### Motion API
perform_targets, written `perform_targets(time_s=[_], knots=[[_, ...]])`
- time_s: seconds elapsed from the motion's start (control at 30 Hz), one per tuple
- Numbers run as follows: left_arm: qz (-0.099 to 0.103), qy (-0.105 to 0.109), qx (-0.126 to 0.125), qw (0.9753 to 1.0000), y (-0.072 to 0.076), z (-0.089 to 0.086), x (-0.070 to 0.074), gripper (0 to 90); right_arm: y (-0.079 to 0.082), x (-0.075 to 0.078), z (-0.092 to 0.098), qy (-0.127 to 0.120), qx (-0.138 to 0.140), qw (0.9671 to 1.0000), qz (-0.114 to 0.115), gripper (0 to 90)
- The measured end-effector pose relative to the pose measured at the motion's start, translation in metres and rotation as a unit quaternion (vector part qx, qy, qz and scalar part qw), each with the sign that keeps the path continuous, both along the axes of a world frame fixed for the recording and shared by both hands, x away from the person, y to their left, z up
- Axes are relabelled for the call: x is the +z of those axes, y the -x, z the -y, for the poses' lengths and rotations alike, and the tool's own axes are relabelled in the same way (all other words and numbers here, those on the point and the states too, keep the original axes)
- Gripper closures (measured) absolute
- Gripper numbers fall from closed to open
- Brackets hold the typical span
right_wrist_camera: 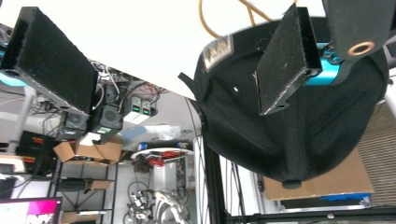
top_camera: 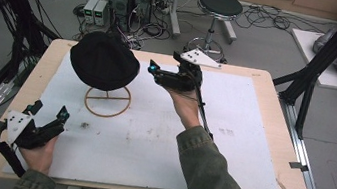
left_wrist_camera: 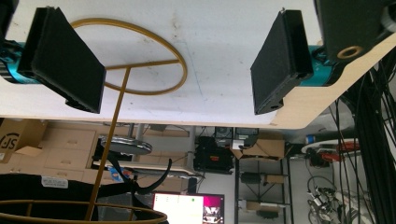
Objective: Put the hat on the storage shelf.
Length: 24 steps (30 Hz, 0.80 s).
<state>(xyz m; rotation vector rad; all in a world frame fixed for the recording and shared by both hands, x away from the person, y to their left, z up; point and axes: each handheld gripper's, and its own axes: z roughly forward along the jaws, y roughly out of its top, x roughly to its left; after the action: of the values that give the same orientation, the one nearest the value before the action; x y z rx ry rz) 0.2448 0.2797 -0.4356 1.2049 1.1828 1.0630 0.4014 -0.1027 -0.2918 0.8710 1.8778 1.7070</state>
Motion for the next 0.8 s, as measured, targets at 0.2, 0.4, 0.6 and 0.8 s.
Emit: perform_targets(time_s=[0.2, 0.4, 0.6, 0.8], knots=[[0.000, -0.004, -0.003, 1.0000, -0.001, 0.003, 0.000, 18.2, 0.007, -0.004, 0.022, -0.002, -0.020, 0.9998, 0.001, 12.5], [0.000, -0.004, -0.003, 1.0000, 0.000, 0.003, 0.000, 18.2, 0.012, -0.012, 0.046, -0.009, -0.042, 0.9990, -0.007, 12.5], [-0.006, -0.007, -0.001, 1.0000, -0.001, 0.002, -0.001, 18.2, 0.023, -0.023, 0.073, -0.016, -0.066, 0.9975, -0.022, 12.6], [-0.005, -0.005, 0.000, 1.0000, -0.002, 0.003, -0.001, 18.2, 0.034, -0.032, 0.094, -0.007, -0.089, 0.9957, -0.022, 12.6]])
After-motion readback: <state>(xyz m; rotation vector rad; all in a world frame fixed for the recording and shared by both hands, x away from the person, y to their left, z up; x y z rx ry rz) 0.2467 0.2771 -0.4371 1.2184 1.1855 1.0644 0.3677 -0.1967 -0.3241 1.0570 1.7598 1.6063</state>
